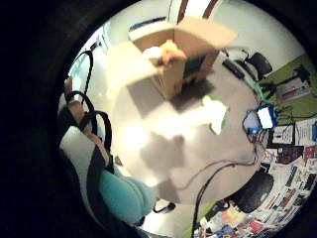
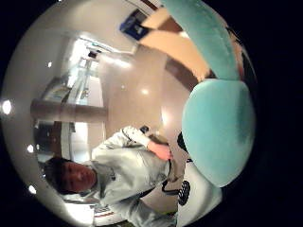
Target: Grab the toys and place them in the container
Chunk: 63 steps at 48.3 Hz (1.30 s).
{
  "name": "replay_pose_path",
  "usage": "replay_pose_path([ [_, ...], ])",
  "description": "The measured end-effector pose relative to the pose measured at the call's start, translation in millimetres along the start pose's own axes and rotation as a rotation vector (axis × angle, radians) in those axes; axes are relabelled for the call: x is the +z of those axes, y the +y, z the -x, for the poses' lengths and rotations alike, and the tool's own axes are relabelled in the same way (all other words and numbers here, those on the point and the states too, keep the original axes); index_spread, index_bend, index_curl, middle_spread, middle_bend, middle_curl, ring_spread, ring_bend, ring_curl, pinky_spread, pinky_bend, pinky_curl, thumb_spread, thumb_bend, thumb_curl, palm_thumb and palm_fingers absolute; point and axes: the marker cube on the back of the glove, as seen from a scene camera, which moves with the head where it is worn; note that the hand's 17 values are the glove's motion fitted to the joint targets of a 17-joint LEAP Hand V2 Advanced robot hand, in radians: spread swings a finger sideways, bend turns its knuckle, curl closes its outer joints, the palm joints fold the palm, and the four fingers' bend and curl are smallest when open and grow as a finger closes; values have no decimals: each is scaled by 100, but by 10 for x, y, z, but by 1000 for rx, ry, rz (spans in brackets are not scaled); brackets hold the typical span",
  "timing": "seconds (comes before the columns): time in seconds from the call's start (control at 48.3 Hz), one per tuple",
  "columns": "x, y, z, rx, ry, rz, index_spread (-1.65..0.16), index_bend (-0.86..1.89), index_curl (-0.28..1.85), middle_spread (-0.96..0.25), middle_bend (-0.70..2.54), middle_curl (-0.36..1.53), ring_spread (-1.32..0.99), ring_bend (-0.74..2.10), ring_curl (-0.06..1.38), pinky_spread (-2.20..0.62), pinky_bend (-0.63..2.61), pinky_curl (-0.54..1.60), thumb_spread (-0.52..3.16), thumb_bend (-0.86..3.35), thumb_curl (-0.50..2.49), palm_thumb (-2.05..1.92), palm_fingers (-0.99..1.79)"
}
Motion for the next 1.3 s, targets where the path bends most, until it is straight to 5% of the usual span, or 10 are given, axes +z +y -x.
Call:
replay_pose_path([
  [0.331, -433, -1302, 239, 101, 34, -358, -37, 70, 70, -32, 92, 96, -34, 137, 68, -37, 128, 62, 35, 8, 94, 68, 70],
  [0.373, -358, -1418, 190, 137, 46, -304, -35, 58, 70, -31, 81, 93, -32, 137, 68, -35, 131, 62, 42, 7, 93, 67, 47],
  [0.435, -250, -1528, 93, 176, 67, -212, -33, 48, 69, -23, 55, 83, -24, 100, 63, -23, 122, 64, 68, -4, 84, 48, -52],
  [0.476, -214, -1548, 40, 185, 63, -187, -32, 36, 62, -17, 41, 77, -19, 77, 57, -17, 116, 59, 76, -12, 77, 33, -72],
  [0.746, -382, -1224, -203, 158, 74, -208, -29, 11, 40, -2, 8, 51, -6, 20, 31, 0, 83, 40, 103, -4, 56, 12, -37],
  [0.994, -365, -412, -527, 62, 94, -111, -29, 15, 37, -2, 12, 40, -4, 16, 28, 3, 70, 35, 112, -3, 45, 5, -21],
  [1.305, -49, 431, -1308, 171, 234, -17, -29, 17, 35, -3, 17, 36, -5, 18, 27, 3, 65, 34, 118, -2, 38, 5, -7],
])
